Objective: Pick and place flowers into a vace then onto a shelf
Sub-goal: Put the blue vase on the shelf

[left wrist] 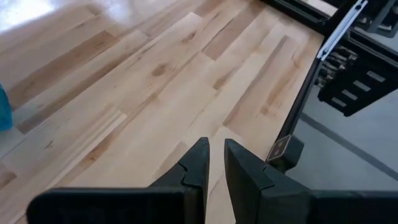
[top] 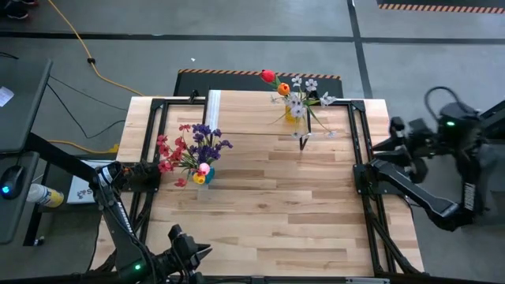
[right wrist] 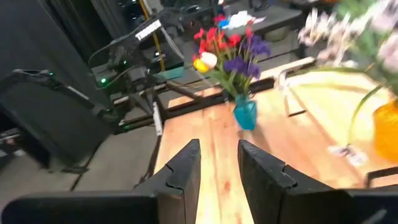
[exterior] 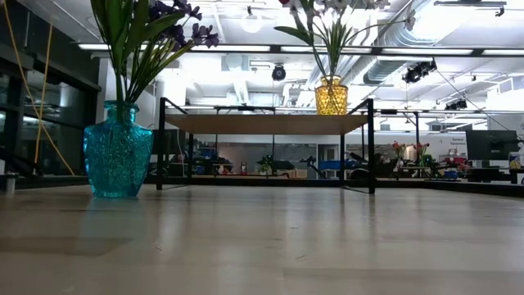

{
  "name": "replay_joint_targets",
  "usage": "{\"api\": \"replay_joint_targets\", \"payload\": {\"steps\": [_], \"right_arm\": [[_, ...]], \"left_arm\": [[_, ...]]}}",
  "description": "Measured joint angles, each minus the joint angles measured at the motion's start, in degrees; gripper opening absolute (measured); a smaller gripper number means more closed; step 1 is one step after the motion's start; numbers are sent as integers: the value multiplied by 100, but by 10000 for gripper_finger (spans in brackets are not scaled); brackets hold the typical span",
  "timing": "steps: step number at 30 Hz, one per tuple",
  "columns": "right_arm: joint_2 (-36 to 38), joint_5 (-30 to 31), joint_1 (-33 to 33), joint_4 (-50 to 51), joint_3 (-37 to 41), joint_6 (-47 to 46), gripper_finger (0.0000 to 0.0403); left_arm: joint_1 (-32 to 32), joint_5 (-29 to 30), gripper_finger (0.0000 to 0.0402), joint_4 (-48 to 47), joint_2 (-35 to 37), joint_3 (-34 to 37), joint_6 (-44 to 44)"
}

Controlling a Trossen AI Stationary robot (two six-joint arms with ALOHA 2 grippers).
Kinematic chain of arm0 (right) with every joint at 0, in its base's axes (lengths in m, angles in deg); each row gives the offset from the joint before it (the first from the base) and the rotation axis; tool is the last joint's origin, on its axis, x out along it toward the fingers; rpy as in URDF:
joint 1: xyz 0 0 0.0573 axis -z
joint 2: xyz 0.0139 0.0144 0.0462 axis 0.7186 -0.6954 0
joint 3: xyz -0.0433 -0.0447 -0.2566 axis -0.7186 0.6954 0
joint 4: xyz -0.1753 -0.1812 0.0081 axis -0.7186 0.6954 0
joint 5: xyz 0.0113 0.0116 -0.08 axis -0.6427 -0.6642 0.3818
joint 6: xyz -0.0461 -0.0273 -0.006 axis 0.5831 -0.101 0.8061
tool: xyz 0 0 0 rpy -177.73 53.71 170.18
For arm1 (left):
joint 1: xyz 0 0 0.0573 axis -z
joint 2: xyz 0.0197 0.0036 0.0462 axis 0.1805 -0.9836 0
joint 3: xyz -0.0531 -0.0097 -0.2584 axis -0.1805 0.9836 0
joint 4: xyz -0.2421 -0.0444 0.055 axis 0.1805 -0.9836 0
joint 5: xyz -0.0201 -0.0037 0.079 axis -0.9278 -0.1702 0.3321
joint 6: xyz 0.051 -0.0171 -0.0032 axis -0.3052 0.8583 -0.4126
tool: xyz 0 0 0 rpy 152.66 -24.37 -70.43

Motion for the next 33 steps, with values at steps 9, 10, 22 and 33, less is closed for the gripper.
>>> {"api": "replay_joint_targets", "payload": {"steps": [9, 10, 22, 33], "right_arm": [[726, -1267, 527, -1238, 1677, -293, 99], [845, -1330, 571, -1416, 1797, -424, 99], [2389, -1470, 1564, -3029, 2467, -2028, 99], [2716, -1044, 2368, -3595, 2460, -2526, 99]], "left_arm": [[-8, 686, 85, 16, 0, 0, 12], [-8, 863, 85, 45, 0, 0, 11], [-538, 1450, 85, 825, 2, 0, -34], [-987, 1180, 85, 997, -7, 0, -191]]}}
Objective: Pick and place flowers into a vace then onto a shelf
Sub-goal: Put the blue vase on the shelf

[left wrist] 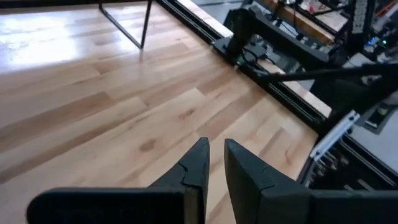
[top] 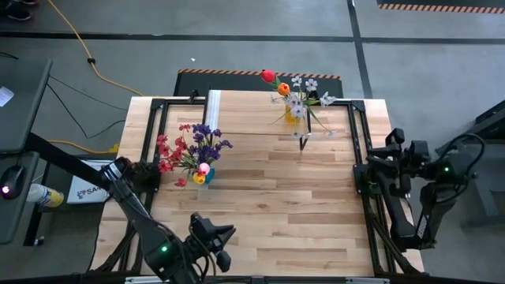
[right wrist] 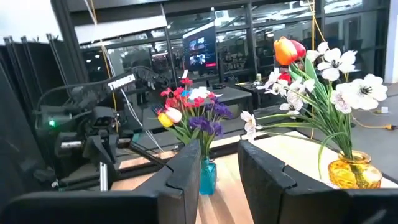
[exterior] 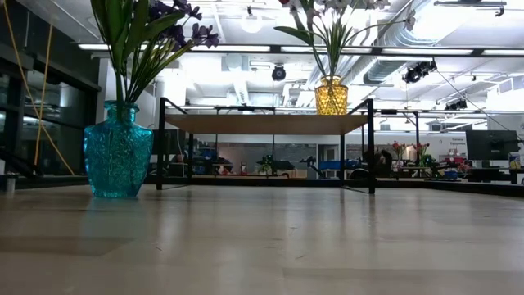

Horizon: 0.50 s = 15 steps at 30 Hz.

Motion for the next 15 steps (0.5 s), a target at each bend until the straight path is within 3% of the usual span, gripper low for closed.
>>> {"api": "replay_joint_targets", "payload": {"steps": [6, 10, 15], "right_arm": [[0, -130, 10, 477, 0, 462, 99], [-2, -291, 10, 1512, 0, 1153, 99], [-2, -32, 10, 2678, 0, 2097, 99]], "left_arm": [[179, 276, 85, -6, -6, 0, 12], [212, 434, 85, -13, -7, 0, -32], [192, 522, 85, -13, -11, 0, -137]]}}
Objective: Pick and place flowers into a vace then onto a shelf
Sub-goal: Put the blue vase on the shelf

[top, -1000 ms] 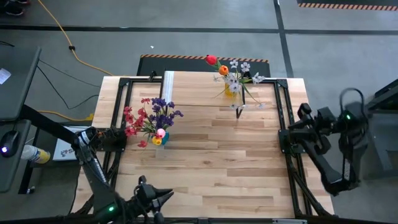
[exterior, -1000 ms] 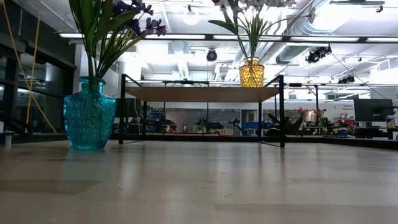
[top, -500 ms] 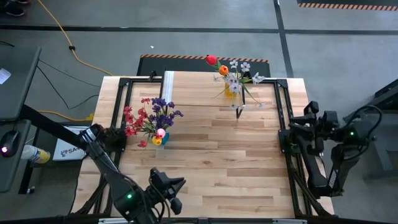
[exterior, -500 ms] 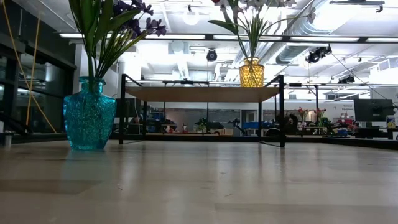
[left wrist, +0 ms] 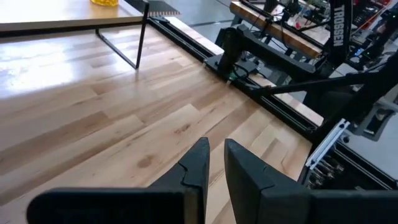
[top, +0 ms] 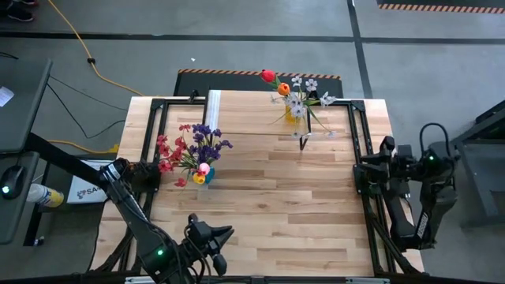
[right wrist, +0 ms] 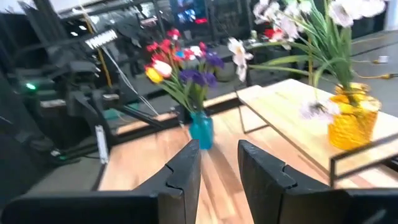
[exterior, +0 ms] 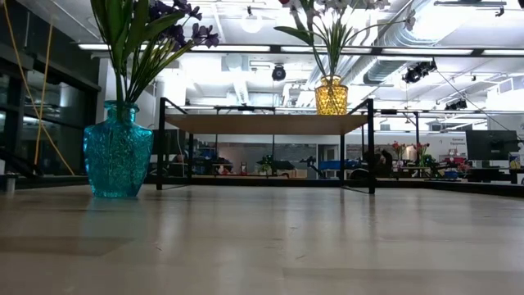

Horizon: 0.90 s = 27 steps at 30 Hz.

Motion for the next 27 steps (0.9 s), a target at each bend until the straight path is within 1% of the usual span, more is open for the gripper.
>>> {"api": "replay_joint_targets", "payload": {"steps": [2, 5, 10, 13, 19, 27], "right_arm": [[0, 161, 1, 206, 0, 295, 99], [0, 580, 8, 485, -1, 581, 99], [4, 1346, 105, 1385, -1, 1300, 99], [7, 1522, 116, 1675, 0, 1666, 99], [7, 1521, 79, 1650, -1, 1527, 99], [7, 2098, 77, 1650, -2, 541, 99]], "left_arm": [[0, 3, 85, 0, 0, 0, 0], [2, 98, 85, 2, 0, 0, -1], [0, 251, 85, 2, 0, 0, -2], [0, 293, 85, 2, 0, 0, -2], [0, 560, 85, 1, 0, 0, -42], [2, 562, 85, 9, 0, 0, -151]]}}
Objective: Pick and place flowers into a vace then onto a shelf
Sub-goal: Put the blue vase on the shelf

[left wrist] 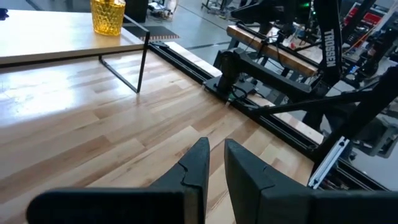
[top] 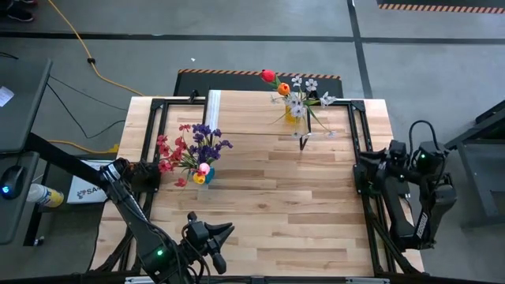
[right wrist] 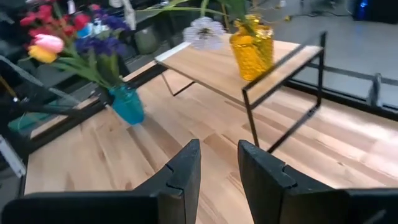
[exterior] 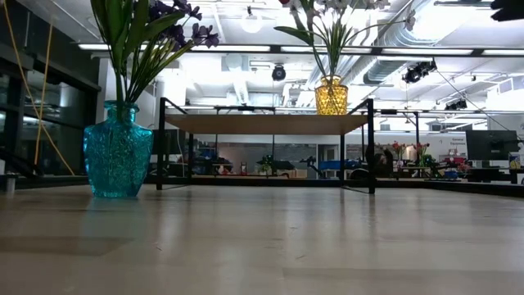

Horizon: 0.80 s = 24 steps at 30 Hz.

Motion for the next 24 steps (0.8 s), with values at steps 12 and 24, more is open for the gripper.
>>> {"api": "replay_joint_targets", "payload": {"steps": [12, 24], "right_arm": [[0, 348, -2, -2, 0, -130, 99], [0, 345, -4, -4, 0, -131, 99]], "left_arm": [[-2, -136, 85, -42, 0, 0, -285], [-4, -653, 259, 651, -3, 0, -2031]]}}
